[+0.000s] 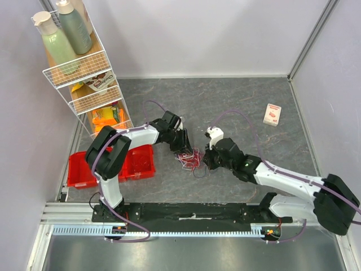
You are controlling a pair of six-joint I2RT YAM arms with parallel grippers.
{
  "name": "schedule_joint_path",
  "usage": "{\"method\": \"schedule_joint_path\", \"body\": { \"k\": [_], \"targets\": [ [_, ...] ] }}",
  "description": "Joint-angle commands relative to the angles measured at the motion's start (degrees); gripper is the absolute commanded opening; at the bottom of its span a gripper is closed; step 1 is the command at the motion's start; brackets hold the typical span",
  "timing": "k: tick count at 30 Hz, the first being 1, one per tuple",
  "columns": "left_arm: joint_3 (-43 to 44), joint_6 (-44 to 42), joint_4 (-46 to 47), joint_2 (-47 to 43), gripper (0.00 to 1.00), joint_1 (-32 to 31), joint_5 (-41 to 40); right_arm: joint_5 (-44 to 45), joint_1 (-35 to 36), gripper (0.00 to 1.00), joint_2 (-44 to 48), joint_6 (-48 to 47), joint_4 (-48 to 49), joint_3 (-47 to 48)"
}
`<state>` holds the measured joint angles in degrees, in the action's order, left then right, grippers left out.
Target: Untangle the cables
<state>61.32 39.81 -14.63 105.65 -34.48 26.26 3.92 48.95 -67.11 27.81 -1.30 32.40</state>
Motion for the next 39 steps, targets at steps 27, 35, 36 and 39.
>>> {"method": "schedule_joint_path", "body": {
  "k": [27,35,36,39],
  "targets": [
    [3.02,-2.37,-3.12,0.97,0.4,1.78,-4.46,23.5,-0.08,0.0,48.12,-9.88,-14.17,38.87],
    [3.1,-2.55,-3.21,0.62,0.41,1.87,-4.81,18.06,-0.08,0.0,47.25,-10.85,-13.56,46.95],
    [3.02,-2.72,-3.3,0.61,0.41,1.87,-5.16,16.92,-0.08,0.0,46.99,-10.94,-12.68,48.09],
    [3.19,-3.16,-3.65,0.7,0.42,1.87,-6.13,14.72,-0.08,0.0,46.02,-11.03,-10.74,51.08]
  ]
}}
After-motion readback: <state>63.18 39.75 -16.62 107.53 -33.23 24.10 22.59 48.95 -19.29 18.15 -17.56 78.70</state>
